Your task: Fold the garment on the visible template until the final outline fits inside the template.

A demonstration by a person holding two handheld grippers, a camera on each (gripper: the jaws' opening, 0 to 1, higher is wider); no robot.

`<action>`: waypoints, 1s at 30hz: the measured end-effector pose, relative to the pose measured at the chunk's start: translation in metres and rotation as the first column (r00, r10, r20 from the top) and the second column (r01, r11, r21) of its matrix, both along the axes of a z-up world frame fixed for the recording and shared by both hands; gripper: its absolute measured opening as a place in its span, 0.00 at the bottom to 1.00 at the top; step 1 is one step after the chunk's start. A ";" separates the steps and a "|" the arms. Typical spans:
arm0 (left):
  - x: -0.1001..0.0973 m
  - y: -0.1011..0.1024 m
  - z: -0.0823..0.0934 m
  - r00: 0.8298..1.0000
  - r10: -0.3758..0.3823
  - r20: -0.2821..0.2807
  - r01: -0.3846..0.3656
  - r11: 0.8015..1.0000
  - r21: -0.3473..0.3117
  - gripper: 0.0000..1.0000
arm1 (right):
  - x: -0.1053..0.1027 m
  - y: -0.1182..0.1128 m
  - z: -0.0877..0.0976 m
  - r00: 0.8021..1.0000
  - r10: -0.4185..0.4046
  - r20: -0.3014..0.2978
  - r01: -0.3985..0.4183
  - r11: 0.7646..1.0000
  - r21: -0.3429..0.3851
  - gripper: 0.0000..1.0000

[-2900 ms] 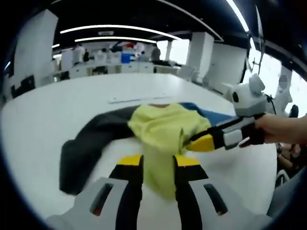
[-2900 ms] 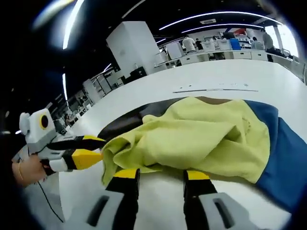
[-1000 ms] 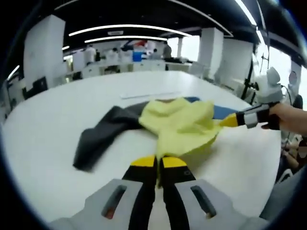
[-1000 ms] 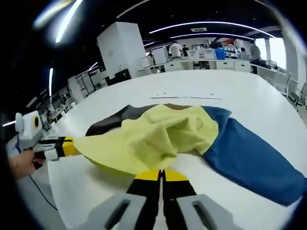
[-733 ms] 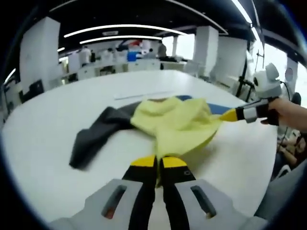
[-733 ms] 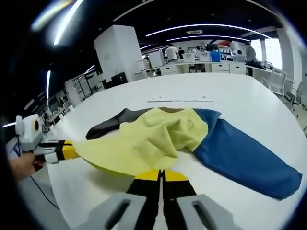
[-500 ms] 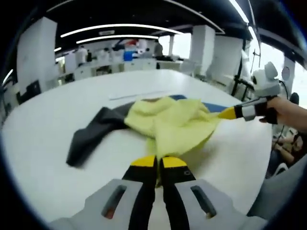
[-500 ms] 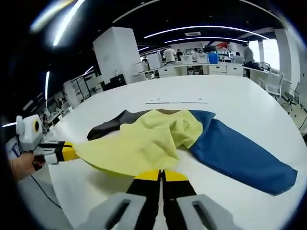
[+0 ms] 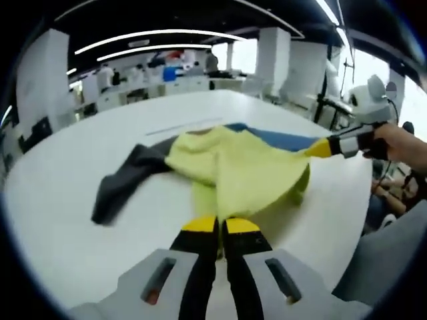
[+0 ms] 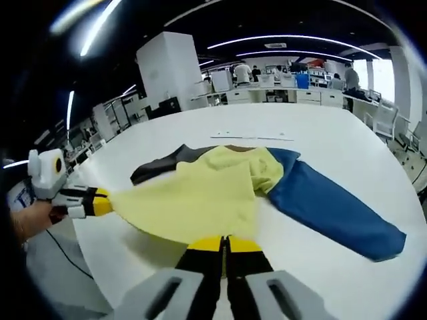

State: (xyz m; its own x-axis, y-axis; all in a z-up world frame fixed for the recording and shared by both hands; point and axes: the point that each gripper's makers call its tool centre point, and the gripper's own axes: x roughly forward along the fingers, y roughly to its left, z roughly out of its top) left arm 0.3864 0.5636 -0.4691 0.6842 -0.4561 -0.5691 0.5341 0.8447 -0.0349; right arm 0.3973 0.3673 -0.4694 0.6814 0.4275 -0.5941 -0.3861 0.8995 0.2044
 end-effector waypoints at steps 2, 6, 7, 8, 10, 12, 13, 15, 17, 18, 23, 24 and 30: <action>-0.001 0.003 -0.005 1.000 0.004 -0.006 -0.003 1.000 0.013 0.00 | -0.003 0.003 -0.006 1.000 0.008 -0.013 -0.008 1.000 0.001 0.00; -0.005 0.007 -0.015 1.000 0.008 -0.026 -0.007 0.999 0.033 0.00 | -0.008 0.006 -0.016 0.999 0.015 -0.039 -0.015 1.000 0.007 0.00; -0.005 0.008 -0.017 1.000 0.008 -0.030 -0.007 0.999 0.037 0.00 | -0.009 0.006 -0.018 0.999 0.017 -0.044 -0.016 1.000 0.006 0.00; -0.007 0.008 -0.021 0.999 0.010 -0.042 -0.009 0.999 0.040 0.00 | -0.010 0.006 -0.020 0.999 0.018 -0.049 -0.017 1.000 0.006 0.00; -0.008 0.009 -0.025 0.998 0.015 -0.053 -0.013 0.999 0.037 0.00 | -0.010 0.006 -0.021 0.998 0.020 -0.052 -0.019 1.000 0.009 0.00; -0.009 0.009 -0.029 0.998 0.018 -0.068 -0.016 0.999 0.040 0.00 | -0.009 0.007 -0.023 0.998 0.022 -0.056 -0.021 1.000 0.013 0.00; -0.009 0.010 -0.032 0.997 0.023 -0.076 -0.020 0.999 0.038 0.00 | -0.009 0.007 -0.024 0.998 0.023 -0.059 -0.023 1.000 0.010 0.00; -0.010 0.010 -0.036 0.996 0.024 -0.089 -0.021 0.999 0.042 0.00 | -0.008 0.008 -0.026 0.998 0.030 -0.061 -0.029 1.000 0.006 0.00; -0.011 0.011 -0.038 0.995 0.031 -0.096 -0.027 0.999 0.045 0.00 | -0.007 0.010 -0.025 0.998 0.034 -0.059 -0.033 0.999 0.014 0.00; -0.011 0.012 -0.039 0.995 0.033 -0.098 -0.029 0.999 0.045 0.00 | -0.006 0.011 -0.024 0.998 0.038 -0.056 -0.037 0.999 0.018 0.00; -0.011 0.013 -0.041 0.993 0.041 -0.107 -0.036 0.998 0.046 0.00 | 0.003 0.029 -0.016 0.997 0.080 -0.022 -0.078 0.995 0.057 0.00; -0.012 0.013 -0.042 0.993 0.040 -0.110 -0.036 0.998 0.045 0.00 | 0.004 0.033 -0.014 0.996 0.089 -0.014 -0.088 0.994 0.069 0.00; -0.011 0.015 -0.045 0.992 0.043 -0.114 -0.038 0.998 0.050 0.01 | 0.008 0.056 -0.018 0.989 0.146 -0.020 -0.144 0.987 0.076 0.00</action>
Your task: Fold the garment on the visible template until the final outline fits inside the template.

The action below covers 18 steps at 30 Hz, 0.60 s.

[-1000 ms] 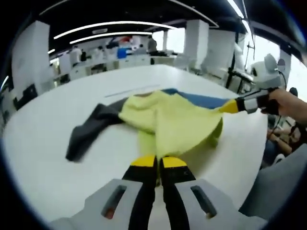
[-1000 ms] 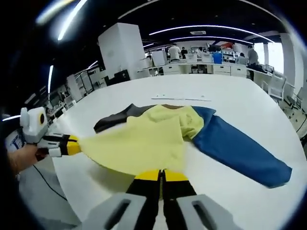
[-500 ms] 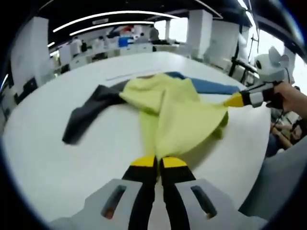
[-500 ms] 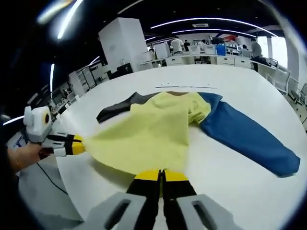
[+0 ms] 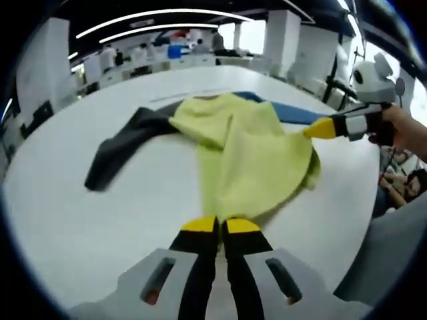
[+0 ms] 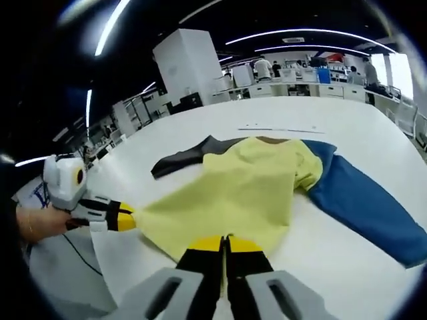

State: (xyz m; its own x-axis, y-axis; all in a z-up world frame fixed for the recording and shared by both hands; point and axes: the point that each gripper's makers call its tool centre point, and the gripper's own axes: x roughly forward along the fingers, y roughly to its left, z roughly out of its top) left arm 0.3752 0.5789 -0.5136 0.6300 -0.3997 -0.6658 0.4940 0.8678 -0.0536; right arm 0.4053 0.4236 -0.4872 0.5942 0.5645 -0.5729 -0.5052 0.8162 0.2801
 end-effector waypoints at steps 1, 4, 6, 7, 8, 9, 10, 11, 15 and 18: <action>0.000 0.000 0.000 1.000 0.001 -0.001 -0.001 1.000 0.000 0.01 | 0.001 0.002 -0.001 1.000 0.003 -0.004 -0.003 1.000 0.002 0.00; 0.000 0.000 -0.001 1.000 0.001 -0.005 -0.001 1.000 -0.002 0.01 | 0.006 0.007 -0.005 1.000 0.006 -0.018 -0.006 1.000 0.011 0.00; 0.000 0.001 -0.003 1.000 0.000 -0.009 0.000 1.000 -0.001 0.01 | 0.011 0.011 -0.007 1.000 0.008 -0.027 -0.008 1.000 0.014 0.00; 0.001 0.001 -0.003 1.000 0.001 -0.011 -0.001 1.000 -0.003 0.01 | 0.013 0.013 -0.009 0.999 0.010 -0.030 -0.010 1.000 0.012 0.00; 0.001 0.001 -0.004 1.000 0.001 -0.012 -0.001 1.000 -0.004 0.01 | 0.014 0.014 -0.010 0.999 0.012 -0.038 -0.011 1.000 0.011 0.00; 0.001 0.001 -0.004 1.000 0.000 -0.013 0.000 1.000 -0.005 0.01 | 0.017 0.016 -0.012 0.999 0.015 -0.044 -0.014 1.000 0.012 0.00; 0.001 0.001 -0.005 1.000 0.000 -0.014 0.000 1.000 -0.005 0.01 | 0.018 0.018 -0.013 0.999 0.016 -0.046 -0.015 1.000 0.010 0.00; 0.002 0.001 -0.005 1.000 0.000 -0.014 0.000 1.000 -0.004 0.01 | 0.020 0.020 -0.015 0.998 0.019 -0.052 -0.019 1.000 0.005 0.00; 0.004 0.003 -0.008 1.000 0.002 -0.021 -0.002 1.000 -0.008 0.01 | 0.026 0.027 -0.024 0.997 0.031 -0.073 -0.033 0.999 -0.017 0.00; 0.004 0.004 -0.010 1.000 0.004 -0.025 -0.004 1.000 -0.010 0.01 | 0.027 0.030 -0.029 0.996 0.041 -0.081 -0.044 0.999 -0.028 0.00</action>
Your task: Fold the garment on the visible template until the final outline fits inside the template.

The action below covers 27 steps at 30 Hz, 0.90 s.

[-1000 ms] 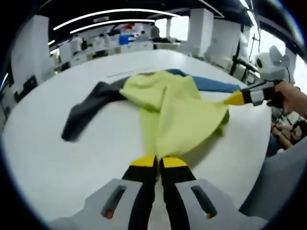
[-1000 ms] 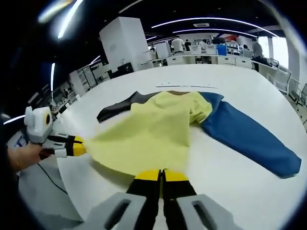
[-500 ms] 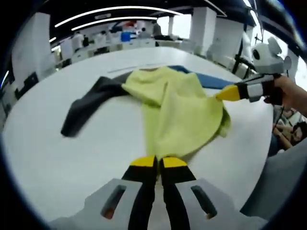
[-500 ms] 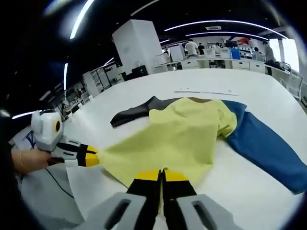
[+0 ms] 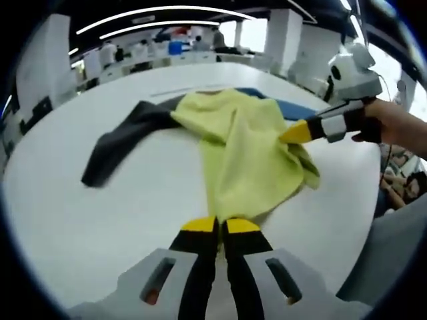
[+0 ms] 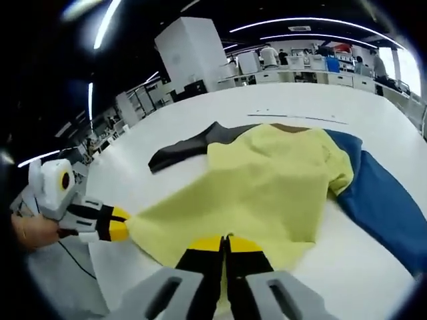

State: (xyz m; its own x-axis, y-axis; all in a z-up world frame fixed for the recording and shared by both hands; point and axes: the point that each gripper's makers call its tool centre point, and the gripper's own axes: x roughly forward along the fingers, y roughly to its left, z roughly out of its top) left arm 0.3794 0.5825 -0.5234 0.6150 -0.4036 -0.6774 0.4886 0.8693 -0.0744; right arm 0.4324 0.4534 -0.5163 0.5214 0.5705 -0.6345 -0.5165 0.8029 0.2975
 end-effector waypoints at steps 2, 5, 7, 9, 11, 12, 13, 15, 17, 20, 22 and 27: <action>0.001 0.001 -0.002 1.000 0.004 -0.002 -0.004 1.000 -0.003 0.01 | 0.001 0.002 -0.005 1.000 0.007 -0.009 -0.007 1.000 -0.010 0.00; 0.002 0.002 -0.004 1.000 0.008 -0.006 -0.008 1.000 -0.007 0.01 | 0.002 0.003 -0.009 1.000 0.008 -0.020 -0.008 1.000 -0.013 0.00; 0.002 0.003 -0.005 1.000 0.011 -0.008 -0.011 1.000 -0.008 0.01 | 0.002 0.003 -0.010 1.000 0.010 -0.022 -0.010 1.000 -0.016 0.00; 0.002 0.004 -0.005 1.000 0.010 -0.008 -0.010 1.000 -0.008 0.01 | 0.002 0.003 -0.011 1.000 0.018 -0.021 -0.018 1.000 -0.025 0.00; 0.001 0.004 -0.006 1.000 0.007 -0.013 -0.007 1.000 -0.006 0.02 | 0.002 0.003 -0.012 0.999 0.024 -0.021 -0.025 0.999 -0.030 0.00; 0.000 0.004 -0.007 1.000 0.004 -0.018 -0.004 1.000 -0.002 0.03 | 0.002 0.003 -0.013 0.999 0.026 -0.023 -0.026 0.999 -0.030 0.00; -0.001 0.004 -0.007 1.000 0.001 -0.022 -0.001 1.000 0.000 0.04 | 0.002 0.003 -0.013 0.999 0.025 -0.027 -0.026 0.999 -0.028 0.00; -0.005 0.004 -0.009 0.999 -0.002 -0.034 0.002 1.000 0.000 0.07 | 0.002 0.002 -0.012 0.999 0.020 -0.035 -0.021 1.000 -0.020 0.00; -0.009 0.003 -0.009 0.999 -0.008 -0.044 0.008 1.000 -0.002 0.09 | 0.002 0.002 -0.012 0.999 0.015 -0.039 -0.016 1.000 -0.015 0.00; -0.011 0.004 -0.008 0.999 -0.008 -0.043 0.008 1.000 -0.004 0.12 | 0.000 0.003 -0.008 0.999 0.012 -0.048 -0.012 1.000 0.002 0.00; -0.013 0.005 -0.006 0.999 -0.005 -0.049 0.004 1.000 -0.013 0.14 | -0.001 0.005 -0.003 0.999 0.016 -0.045 -0.015 1.000 0.013 0.04; -0.019 0.007 0.003 0.999 -0.006 -0.046 0.005 1.000 -0.027 0.22 | -0.004 0.000 0.011 1.000 0.012 -0.023 -0.012 1.000 0.016 0.13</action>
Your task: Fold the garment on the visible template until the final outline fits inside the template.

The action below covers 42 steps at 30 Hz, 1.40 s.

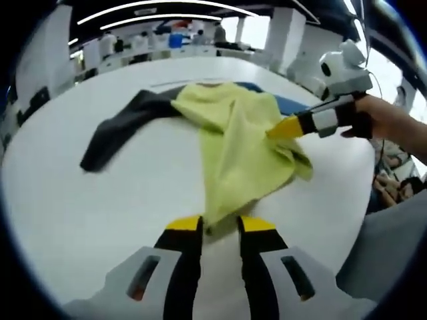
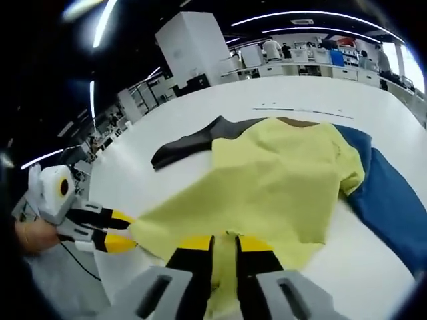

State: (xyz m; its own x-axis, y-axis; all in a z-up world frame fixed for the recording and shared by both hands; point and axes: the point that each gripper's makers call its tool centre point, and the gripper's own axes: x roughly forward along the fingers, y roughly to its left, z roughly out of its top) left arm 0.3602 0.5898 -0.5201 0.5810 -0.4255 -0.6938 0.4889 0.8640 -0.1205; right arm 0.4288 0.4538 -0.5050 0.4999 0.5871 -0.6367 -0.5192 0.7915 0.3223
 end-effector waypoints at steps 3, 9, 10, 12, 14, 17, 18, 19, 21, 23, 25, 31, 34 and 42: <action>0.000 0.004 0.003 1.000 0.013 0.009 -0.013 1.000 0.003 0.23 | -0.001 -0.008 0.006 1.000 -0.027 0.002 0.027 1.000 0.002 0.22; 0.000 0.014 -0.003 0.998 0.056 -0.002 -0.056 0.998 0.027 0.22 | -0.016 -0.025 0.010 0.999 -0.039 0.006 0.040 0.998 -0.046 0.27; -0.001 0.014 -0.003 0.998 0.057 -0.002 -0.057 0.998 0.026 0.22 | -0.019 -0.027 0.009 0.999 -0.043 0.006 0.043 0.998 -0.052 0.27; -0.001 0.013 -0.004 0.998 0.062 -0.004 -0.062 0.998 0.022 0.21 | -0.027 -0.030 0.007 0.999 -0.050 -0.003 0.050 0.997 -0.058 0.27; -0.001 0.014 -0.005 0.998 0.069 -0.001 -0.069 0.997 0.019 0.19 | -0.033 -0.032 0.004 0.998 -0.055 -0.010 0.055 0.997 -0.059 0.27; -0.001 0.015 -0.006 0.997 0.082 0.000 -0.082 0.996 0.020 0.18 | -0.042 -0.034 -0.002 0.998 -0.063 -0.029 0.061 0.996 -0.068 0.27; -0.001 0.015 -0.006 0.996 0.086 0.001 -0.086 0.996 0.017 0.18 | -0.045 -0.034 -0.004 0.997 -0.069 -0.038 0.066 0.995 -0.069 0.27; -0.001 0.015 -0.007 0.996 0.090 -0.001 -0.090 0.996 0.013 0.17 | -0.048 -0.034 -0.006 0.996 -0.075 -0.047 0.072 0.995 -0.066 0.27; -0.001 0.016 -0.007 0.995 0.098 -0.003 -0.098 0.995 0.010 0.16 | -0.052 -0.034 -0.010 0.995 -0.084 -0.056 0.080 0.995 -0.067 0.26; -0.001 0.017 -0.008 0.995 0.101 -0.002 -0.101 0.995 0.009 0.15 | -0.056 -0.034 -0.014 0.994 -0.090 -0.068 0.086 0.994 -0.072 0.26; 0.000 0.018 -0.009 0.994 0.107 -0.002 -0.107 0.994 0.010 0.13 | -0.060 -0.034 -0.017 0.992 -0.100 -0.077 0.094 0.992 -0.079 0.25; -0.001 0.019 -0.013 0.993 0.120 -0.013 -0.120 0.993 -0.007 0.11 | -0.069 -0.032 -0.027 0.983 -0.140 -0.119 0.133 0.989 -0.066 0.22; -0.002 0.016 -0.013 0.993 0.120 -0.020 -0.120 0.992 -0.024 0.11 | -0.070 -0.029 -0.030 0.980 -0.150 -0.131 0.144 0.988 -0.055 0.21; 0.000 0.009 -0.019 0.995 0.102 -0.011 -0.102 0.995 -0.005 0.04 | -0.068 -0.026 -0.032 0.970 -0.206 -0.128 0.203 0.979 -0.038 0.11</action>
State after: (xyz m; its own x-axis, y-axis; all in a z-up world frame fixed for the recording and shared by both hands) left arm 0.3603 0.5992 -0.5393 0.6139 -0.3684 -0.6982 0.3969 0.9085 -0.1305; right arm 0.3613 0.4281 -0.5370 0.5193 0.4649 -0.7170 -0.3004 0.8848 0.3561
